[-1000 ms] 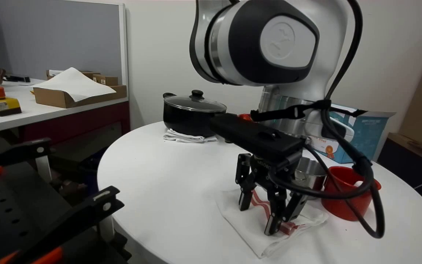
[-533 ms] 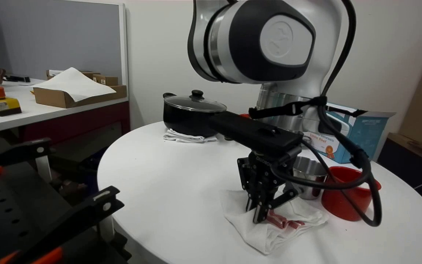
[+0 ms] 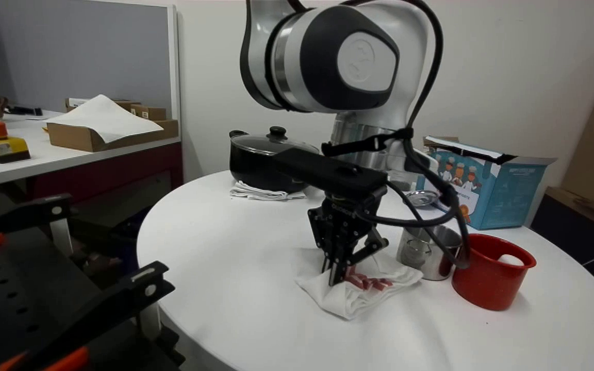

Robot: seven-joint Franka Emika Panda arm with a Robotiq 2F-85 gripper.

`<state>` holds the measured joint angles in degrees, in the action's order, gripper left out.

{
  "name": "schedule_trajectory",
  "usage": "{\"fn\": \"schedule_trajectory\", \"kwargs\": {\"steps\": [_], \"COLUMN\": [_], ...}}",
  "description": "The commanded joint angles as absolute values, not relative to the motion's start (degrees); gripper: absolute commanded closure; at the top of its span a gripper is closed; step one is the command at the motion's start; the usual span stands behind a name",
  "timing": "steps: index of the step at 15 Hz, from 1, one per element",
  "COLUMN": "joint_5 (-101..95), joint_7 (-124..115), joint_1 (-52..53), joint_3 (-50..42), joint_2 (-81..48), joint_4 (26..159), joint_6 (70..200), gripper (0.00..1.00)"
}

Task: Use the white towel to wipe the table then move the silver pot and orange cup to the right, then wipe the table

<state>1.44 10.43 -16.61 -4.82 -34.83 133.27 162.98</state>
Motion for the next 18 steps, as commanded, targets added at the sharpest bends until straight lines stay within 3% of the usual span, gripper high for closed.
{"fn": "schedule_trajectory", "kwargs": {"steps": [1,12,18], "joint_5": [0.0,0.1,-1.3], "joint_7": [10.3,13.5,14.2], "joint_1": [-13.1,-5.8,-0.1], "joint_3": [-2.2,12.3,14.1], "joint_2": [-37.6,-38.8,-39.9], "joint_4": [132.9,133.3,132.6], "joint_6": [162.7,162.2,159.7], "gripper": [0.95,0.95,0.95]}}
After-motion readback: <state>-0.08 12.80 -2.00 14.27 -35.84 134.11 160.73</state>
